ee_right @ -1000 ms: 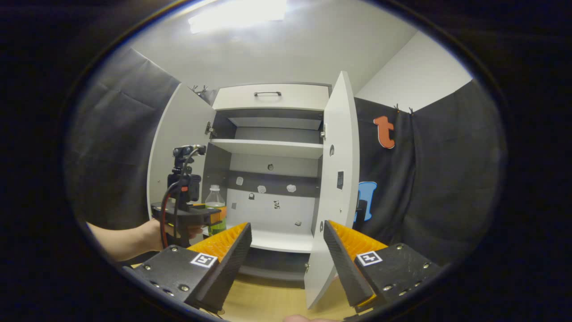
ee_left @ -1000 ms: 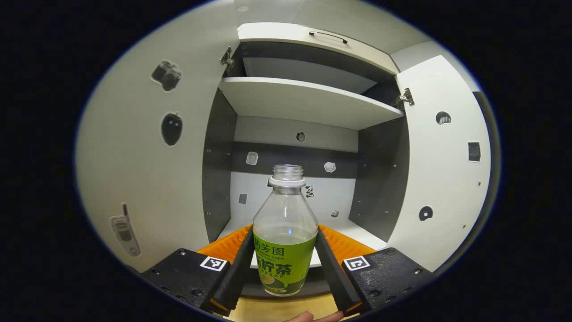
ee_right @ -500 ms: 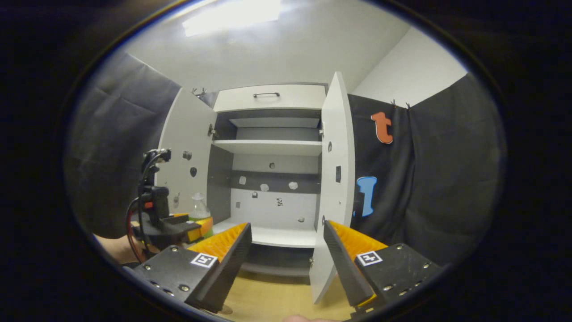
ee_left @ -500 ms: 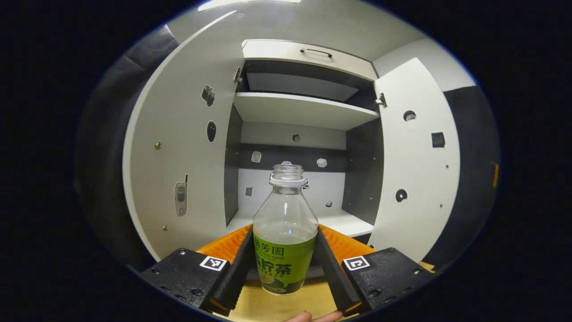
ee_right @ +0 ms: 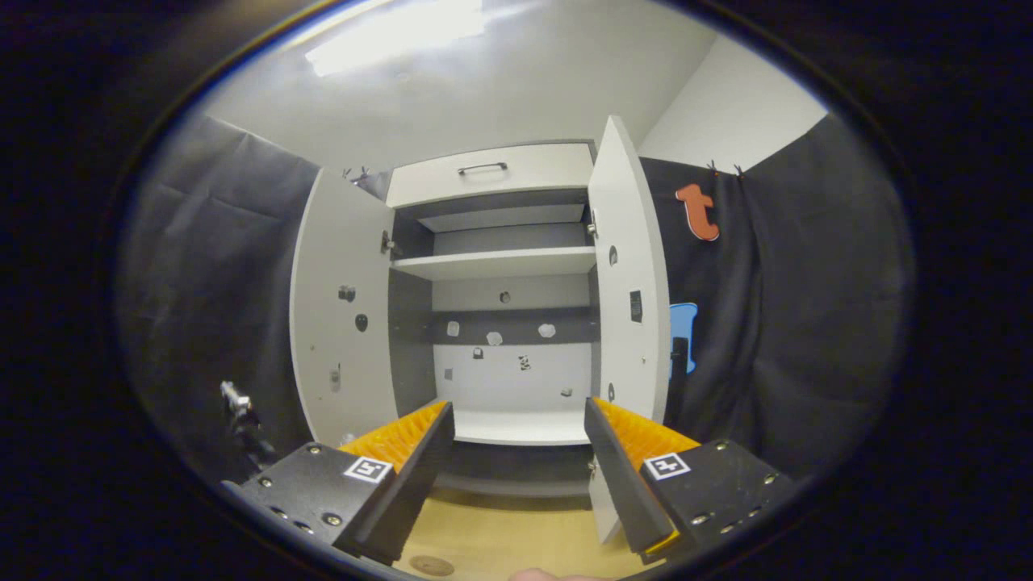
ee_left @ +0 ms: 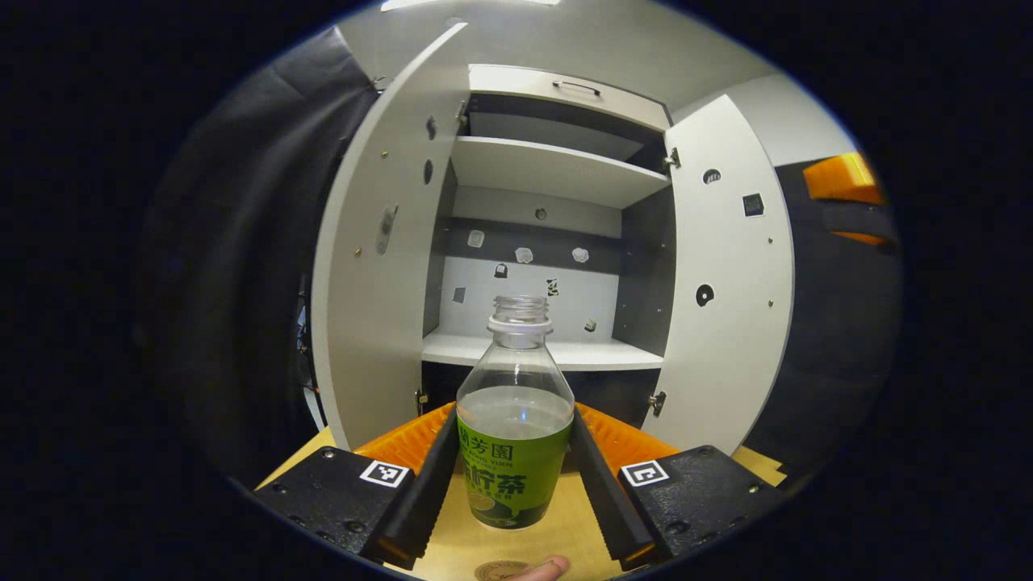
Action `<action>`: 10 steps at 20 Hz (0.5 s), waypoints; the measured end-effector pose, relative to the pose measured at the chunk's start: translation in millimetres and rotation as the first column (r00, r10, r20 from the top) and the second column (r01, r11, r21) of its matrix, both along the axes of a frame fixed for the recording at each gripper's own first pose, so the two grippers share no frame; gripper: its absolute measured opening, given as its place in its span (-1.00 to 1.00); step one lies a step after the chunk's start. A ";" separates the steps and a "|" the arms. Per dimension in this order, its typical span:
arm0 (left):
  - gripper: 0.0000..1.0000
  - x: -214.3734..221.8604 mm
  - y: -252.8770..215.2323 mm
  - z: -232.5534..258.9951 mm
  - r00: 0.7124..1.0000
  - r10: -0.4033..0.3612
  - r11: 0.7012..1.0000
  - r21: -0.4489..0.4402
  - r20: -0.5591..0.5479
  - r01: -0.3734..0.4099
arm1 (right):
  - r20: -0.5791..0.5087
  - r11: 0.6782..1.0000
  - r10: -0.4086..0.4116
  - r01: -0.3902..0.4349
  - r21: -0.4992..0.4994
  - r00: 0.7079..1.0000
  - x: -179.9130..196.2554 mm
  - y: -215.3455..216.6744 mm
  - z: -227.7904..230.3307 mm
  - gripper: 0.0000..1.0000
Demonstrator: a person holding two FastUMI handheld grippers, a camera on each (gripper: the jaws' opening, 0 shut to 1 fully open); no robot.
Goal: Grasp the bottle in the cabinet with the left hand and place it on the coaster, then close the right door with the right hand and the left door with the left hand.
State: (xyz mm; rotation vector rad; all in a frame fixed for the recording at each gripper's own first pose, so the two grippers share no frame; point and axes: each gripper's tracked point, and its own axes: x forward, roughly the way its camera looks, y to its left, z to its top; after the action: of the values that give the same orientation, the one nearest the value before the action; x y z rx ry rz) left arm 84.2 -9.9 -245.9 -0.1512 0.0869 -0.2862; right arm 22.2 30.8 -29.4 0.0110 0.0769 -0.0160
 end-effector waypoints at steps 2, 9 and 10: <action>0.61 -13.1 4.4 -31.4 1.000 0.017 1.000 0.008 -0.012 -0.017 | 0.008 1.000 0.000 0.000 0.015 1.000 8.2 2.2 2.4 0.94; 0.61 -53.9 -7.3 -128.1 0.992 -0.031 0.993 0.107 -0.120 0.044 | -0.024 0.998 0.043 -0.044 -0.050 0.999 28.3 25.7 -26.0 0.95; 0.62 -57.5 -8.1 -138.2 0.990 -0.039 0.992 0.111 -0.132 0.054 | -0.030 0.997 0.050 -0.052 -0.052 0.998 32.2 28.9 -29.8 0.95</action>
State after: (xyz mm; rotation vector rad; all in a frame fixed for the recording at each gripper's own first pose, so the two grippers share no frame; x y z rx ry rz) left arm 26.8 -18.0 -384.0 -0.0542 0.2359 -0.3167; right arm 54.3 59.6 -59.2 -0.0435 0.1057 0.0329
